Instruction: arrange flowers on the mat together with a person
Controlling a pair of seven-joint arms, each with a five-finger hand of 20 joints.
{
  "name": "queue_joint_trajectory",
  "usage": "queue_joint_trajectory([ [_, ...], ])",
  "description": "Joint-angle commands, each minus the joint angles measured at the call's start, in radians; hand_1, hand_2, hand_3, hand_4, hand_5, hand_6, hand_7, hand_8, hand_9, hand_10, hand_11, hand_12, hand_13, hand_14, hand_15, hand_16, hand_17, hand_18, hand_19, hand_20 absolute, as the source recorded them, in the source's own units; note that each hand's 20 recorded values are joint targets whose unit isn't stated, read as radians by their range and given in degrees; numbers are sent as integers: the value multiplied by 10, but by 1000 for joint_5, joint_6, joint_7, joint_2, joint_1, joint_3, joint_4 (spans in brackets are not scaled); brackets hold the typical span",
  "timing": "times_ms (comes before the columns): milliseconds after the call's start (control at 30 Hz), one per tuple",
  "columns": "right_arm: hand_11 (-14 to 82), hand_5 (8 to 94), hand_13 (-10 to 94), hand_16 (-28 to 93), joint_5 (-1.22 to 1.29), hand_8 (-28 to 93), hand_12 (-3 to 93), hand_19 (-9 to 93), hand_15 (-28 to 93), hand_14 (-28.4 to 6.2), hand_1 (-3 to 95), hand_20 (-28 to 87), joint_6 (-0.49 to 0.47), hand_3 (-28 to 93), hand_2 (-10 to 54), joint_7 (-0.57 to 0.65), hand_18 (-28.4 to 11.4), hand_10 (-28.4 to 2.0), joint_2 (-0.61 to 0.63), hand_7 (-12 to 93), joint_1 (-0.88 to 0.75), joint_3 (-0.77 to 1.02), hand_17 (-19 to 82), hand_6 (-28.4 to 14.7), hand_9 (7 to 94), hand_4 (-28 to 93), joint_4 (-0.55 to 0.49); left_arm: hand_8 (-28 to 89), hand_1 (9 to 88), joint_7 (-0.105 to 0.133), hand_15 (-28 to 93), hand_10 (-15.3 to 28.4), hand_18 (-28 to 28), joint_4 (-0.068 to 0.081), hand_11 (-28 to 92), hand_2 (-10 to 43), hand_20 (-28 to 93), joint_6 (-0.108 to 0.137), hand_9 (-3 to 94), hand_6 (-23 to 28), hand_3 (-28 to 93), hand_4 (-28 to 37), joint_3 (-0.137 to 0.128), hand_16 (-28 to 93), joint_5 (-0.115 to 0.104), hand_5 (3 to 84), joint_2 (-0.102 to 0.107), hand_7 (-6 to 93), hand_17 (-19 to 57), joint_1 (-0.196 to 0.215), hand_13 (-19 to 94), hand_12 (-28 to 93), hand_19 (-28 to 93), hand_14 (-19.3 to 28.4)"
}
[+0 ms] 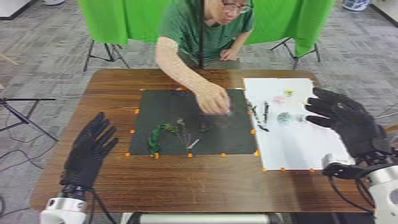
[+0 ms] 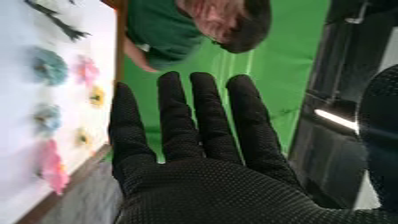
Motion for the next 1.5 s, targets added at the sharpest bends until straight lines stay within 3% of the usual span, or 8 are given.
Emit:
queue_joint_trajectory([
  [33, 101, 357, 308, 337, -26, -89, 222, 392, 78, -128, 145, 205, -52, 820, -55, 16, -231, -139, -32, 163, 15, -30, 34, -60, 358, -260, 15, -108, 315, 0, 98, 84, 201, 2, 159, -74, 63, 21, 158, 22, 660, -246, 10, 87, -18, 246, -17, 189, -118, 19, 153, 167, 366, 107],
  [233, 104, 352, 308, 330, -29, -93, 219, 392, 86, -129, 145, 204, -29, 821, -54, -5, -230, -139, -24, 161, 37, -56, 34, -60, 358, -260, 20, -108, 314, 5, 102, 86, 200, 13, 166, -75, 63, -3, 161, 18, 662, -246, 19, 82, 0, 245, -8, 194, -116, -34, 155, 161, 367, 107],
  [433, 107, 349, 308, 325, -36, -92, 219, 394, 96, -128, 146, 205, -51, 821, -52, 5, -230, -140, -34, 160, 59, -88, 36, -59, 360, -259, 34, -109, 314, -6, 103, 85, 198, 7, 165, -74, 64, -6, 160, 17, 663, -247, 16, 80, -7, 244, -29, 198, -115, -3, 155, 157, 367, 107],
  [600, 109, 350, 308, 319, -19, -92, 218, 396, 101, -129, 142, 205, -66, 818, -44, -3, -229, -141, -30, 160, 74, -78, 38, -58, 361, -259, 36, -110, 310, -9, 103, 87, 198, 14, 166, -73, 64, -17, 162, 18, 664, -246, 22, 79, 3, 246, -22, 198, -115, -42, 156, 155, 367, 107],
  [767, 109, 351, 309, 315, -28, -92, 217, 404, 105, -131, 140, 209, -52, 815, -37, -1, -232, -141, -34, 157, 77, -103, 38, -59, 363, -258, 45, -110, 311, -12, 107, 86, 197, 7, 168, -72, 64, -1, 162, 18, 664, -248, 22, 79, -13, 246, -39, 197, -115, -10, 156, 154, 367, 108],
  [933, 111, 352, 309, 310, -30, -91, 217, 405, 109, -131, 140, 208, -46, 814, -36, 4, -232, -142, -30, 156, 79, -100, 39, -60, 365, -256, 48, -110, 310, -15, 108, 87, 197, 20, 170, -72, 64, -16, 163, 18, 665, -247, 26, 78, -5, 247, -34, 196, -115, -39, 157, 153, 369, 109],
  [1333, 111, 353, 308, 305, -46, -90, 216, 405, 113, -130, 141, 207, -64, 814, -34, 11, -232, -142, -27, 155, 87, -104, 37, -60, 366, -256, 52, -110, 309, -27, 108, 87, 197, 25, 168, -71, 64, -34, 163, 18, 665, -248, 23, 76, 1, 247, -26, 197, -114, -52, 157, 151, 369, 109],
  [1500, 110, 352, 309, 304, -44, -90, 216, 405, 118, -130, 141, 207, -74, 815, -34, 18, -232, -142, -27, 155, 88, -115, 37, -59, 366, -255, 59, -110, 309, -26, 109, 88, 197, 23, 168, -71, 64, -22, 164, 18, 664, -248, 18, 76, -9, 249, -26, 196, -114, -39, 158, 152, 368, 110],
])
